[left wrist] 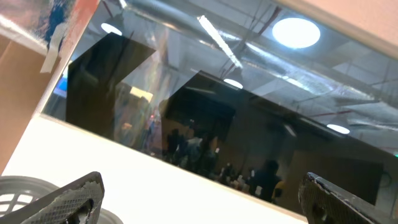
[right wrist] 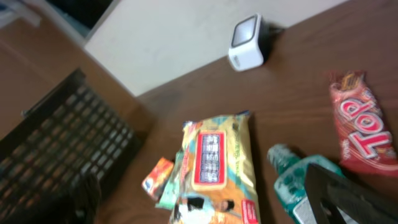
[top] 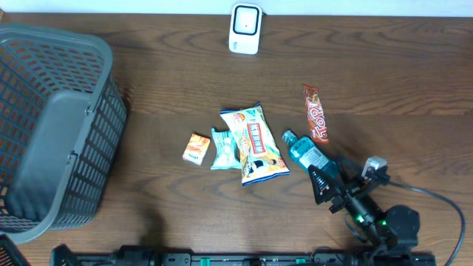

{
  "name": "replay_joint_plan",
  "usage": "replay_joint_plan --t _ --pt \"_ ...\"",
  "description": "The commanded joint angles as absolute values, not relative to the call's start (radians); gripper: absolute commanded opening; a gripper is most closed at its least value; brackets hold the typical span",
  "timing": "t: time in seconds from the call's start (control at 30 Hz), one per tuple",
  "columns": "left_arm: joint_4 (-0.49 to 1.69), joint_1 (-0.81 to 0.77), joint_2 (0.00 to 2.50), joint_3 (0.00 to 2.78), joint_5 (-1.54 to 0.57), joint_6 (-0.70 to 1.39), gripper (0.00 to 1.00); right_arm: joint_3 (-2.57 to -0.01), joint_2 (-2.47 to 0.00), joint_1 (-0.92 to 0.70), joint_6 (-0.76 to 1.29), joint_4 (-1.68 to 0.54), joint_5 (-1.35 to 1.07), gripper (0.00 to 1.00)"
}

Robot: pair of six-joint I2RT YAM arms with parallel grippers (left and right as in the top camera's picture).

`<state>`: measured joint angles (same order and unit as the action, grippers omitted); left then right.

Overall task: Scan the item barcode
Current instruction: 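Reach the right gripper toward the yellow snack bag on the table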

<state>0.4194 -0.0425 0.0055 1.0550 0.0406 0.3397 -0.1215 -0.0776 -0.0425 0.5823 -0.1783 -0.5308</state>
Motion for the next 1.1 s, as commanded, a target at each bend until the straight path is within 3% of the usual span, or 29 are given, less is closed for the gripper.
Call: replay_joint_plan --t 0.0,0.27,0.37,0.57,0.87,1.07 --pt "0.406 -0.038 0.003 1.044 0.073 0.326 1.0 -0.286 -0.194 -0.041 0.456 -0.27 -0.453 0.99" --pt "0.412 -0.033 0.003 1.044 0.358 0.326 1.0 -0.678 -0.661 -0.102 0.311 -0.471 -0.342 0.99" --pt "0.474 -0.033 0.003 1.044 0.466 0.326 1.0 -0.823 -0.827 -0.192 0.29 -0.556 -0.208 0.99" --pt "0.722 -0.034 0.004 1.043 0.477 0.326 1.0 -1.102 -1.222 -0.491 0.315 -0.836 0.219 0.99" --pt "0.903 -0.034 0.004 1.037 0.492 0.326 1.0 -1.129 -1.565 -0.7 0.316 -0.684 0.122 0.99" --pt "0.961 -0.035 0.004 1.031 0.491 0.326 1.0 -1.181 -1.639 -0.791 0.425 -0.664 0.278 0.99"
